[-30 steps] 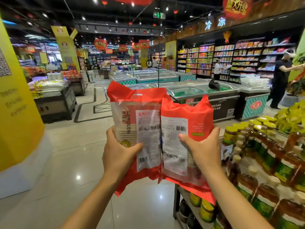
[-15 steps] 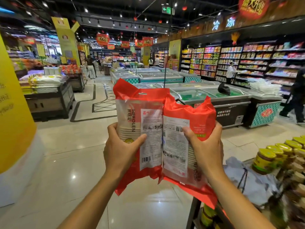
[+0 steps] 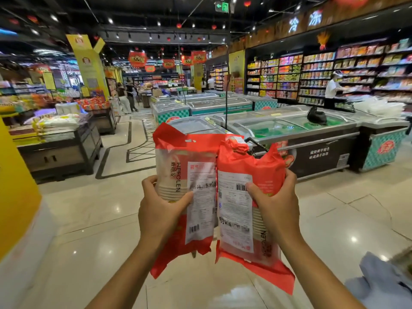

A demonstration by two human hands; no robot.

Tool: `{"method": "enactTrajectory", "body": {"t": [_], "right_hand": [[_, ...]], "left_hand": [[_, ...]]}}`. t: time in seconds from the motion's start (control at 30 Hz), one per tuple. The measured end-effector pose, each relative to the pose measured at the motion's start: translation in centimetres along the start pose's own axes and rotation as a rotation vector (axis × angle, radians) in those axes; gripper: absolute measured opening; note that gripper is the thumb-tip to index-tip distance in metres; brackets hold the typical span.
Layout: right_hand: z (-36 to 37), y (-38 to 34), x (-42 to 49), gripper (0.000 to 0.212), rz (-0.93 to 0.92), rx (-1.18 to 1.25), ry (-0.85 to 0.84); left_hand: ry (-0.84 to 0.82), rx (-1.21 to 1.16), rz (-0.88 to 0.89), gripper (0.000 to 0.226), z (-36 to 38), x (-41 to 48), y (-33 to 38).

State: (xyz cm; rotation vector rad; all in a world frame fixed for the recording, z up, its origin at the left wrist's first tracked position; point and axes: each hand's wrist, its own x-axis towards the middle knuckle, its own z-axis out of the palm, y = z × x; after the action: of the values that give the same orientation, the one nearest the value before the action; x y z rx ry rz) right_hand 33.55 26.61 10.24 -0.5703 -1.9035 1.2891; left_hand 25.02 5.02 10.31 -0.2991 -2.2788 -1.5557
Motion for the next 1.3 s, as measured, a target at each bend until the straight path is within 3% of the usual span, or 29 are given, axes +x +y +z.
{"method": "enactTrajectory", "body": {"t": [0.2, 0.47, 0.67, 0.83, 0.97, 1.3], "right_hand": [[5.7, 3.3, 11.5, 0.093, 0.020, 0.031, -0.027], [11.5, 7.3, 22.5, 0.090, 0.017, -0.015, -0.053], [15.9, 11.4, 29.5, 0.082, 0.036, -0.072, -0.055], [20.8, 14.6, 36.2, 0.092, 0.037, -0.158, -0.062], [24.4, 16.3, 42.5, 0.082, 0.054, -0.207, -0.086], [30.8, 21.6, 52.8, 0.081, 0.109, -0.279, -0.123]], "left_hand": [[0.035, 0.058, -0.008, 0.088, 7.3, 10.0, -1.6], [0.059, 0.069, -0.055, 0.073, 14.9, 19.5, -6.0], [0.007, 0.098, -0.075, 0.076, 20.4, 26.4, -10.9], [-0.044, 0.096, -0.092, 0.077, 25.1, 33.5, -15.3], [-0.082, 0.103, -0.126, 0.080, 28.9, 39.6, -18.1], [-0.198, 0.146, -0.186, 0.080, 35.9, 50.0, -23.4]]}}
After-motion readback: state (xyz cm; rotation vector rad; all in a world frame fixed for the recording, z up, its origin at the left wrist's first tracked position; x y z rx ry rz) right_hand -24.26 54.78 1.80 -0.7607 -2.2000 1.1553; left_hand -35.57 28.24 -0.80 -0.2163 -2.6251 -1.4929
